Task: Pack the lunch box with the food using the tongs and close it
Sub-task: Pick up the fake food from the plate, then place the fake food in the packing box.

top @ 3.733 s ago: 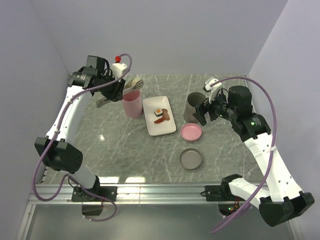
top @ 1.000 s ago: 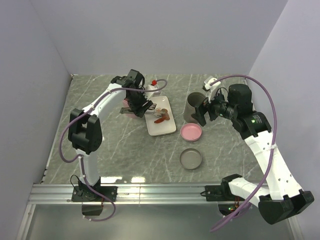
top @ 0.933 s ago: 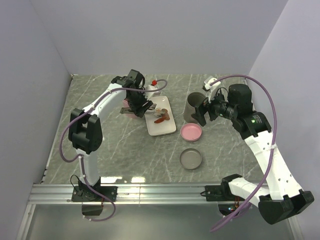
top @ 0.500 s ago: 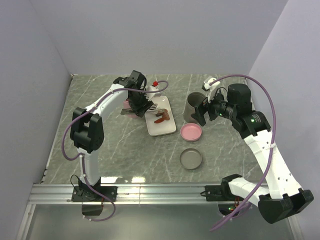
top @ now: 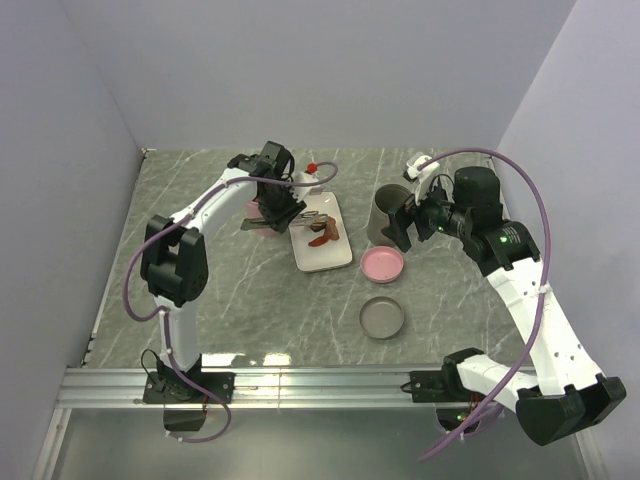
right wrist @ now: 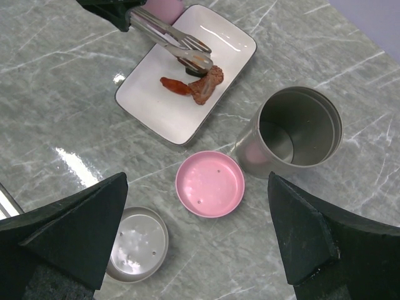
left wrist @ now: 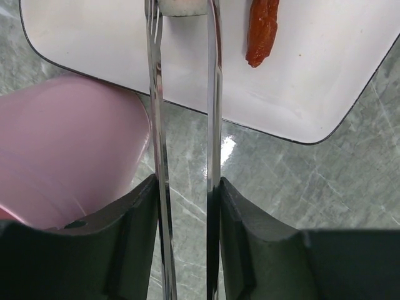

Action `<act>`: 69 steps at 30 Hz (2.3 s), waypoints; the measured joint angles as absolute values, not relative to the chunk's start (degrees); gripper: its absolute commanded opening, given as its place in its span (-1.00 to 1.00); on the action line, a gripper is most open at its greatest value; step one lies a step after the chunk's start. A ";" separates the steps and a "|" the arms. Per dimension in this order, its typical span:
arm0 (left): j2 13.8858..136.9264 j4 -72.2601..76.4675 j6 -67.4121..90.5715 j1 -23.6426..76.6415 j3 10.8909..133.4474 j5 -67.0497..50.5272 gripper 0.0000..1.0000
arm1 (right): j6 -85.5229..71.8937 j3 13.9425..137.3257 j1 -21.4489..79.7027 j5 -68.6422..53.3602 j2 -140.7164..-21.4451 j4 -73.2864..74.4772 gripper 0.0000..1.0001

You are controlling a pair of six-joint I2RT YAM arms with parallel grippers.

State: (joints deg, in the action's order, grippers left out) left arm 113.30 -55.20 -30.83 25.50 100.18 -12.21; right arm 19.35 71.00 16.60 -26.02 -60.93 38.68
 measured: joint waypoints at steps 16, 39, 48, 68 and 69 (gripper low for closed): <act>103.85 -59.31 -26.94 25.69 104.27 -14.74 -0.40 | 19.07 71.05 16.60 -26.22 -60.93 38.68 0.99; 86.11 -60.49 -21.98 7.20 99.88 -20.53 -0.36 | 14.52 73.25 15.31 -29.15 -64.12 40.40 0.99; 86.06 -60.27 -22.79 7.20 94.28 -21.06 -0.44 | 14.15 74.04 15.05 -30.13 -65.25 41.98 0.99; 87.70 -57.91 -23.35 6.76 93.97 -17.04 0.16 | 14.41 74.35 14.35 -31.70 -65.84 43.20 0.99; 87.70 -57.93 -23.38 6.76 94.04 -17.06 0.16 | 14.41 74.37 14.31 -31.86 -65.87 43.27 0.99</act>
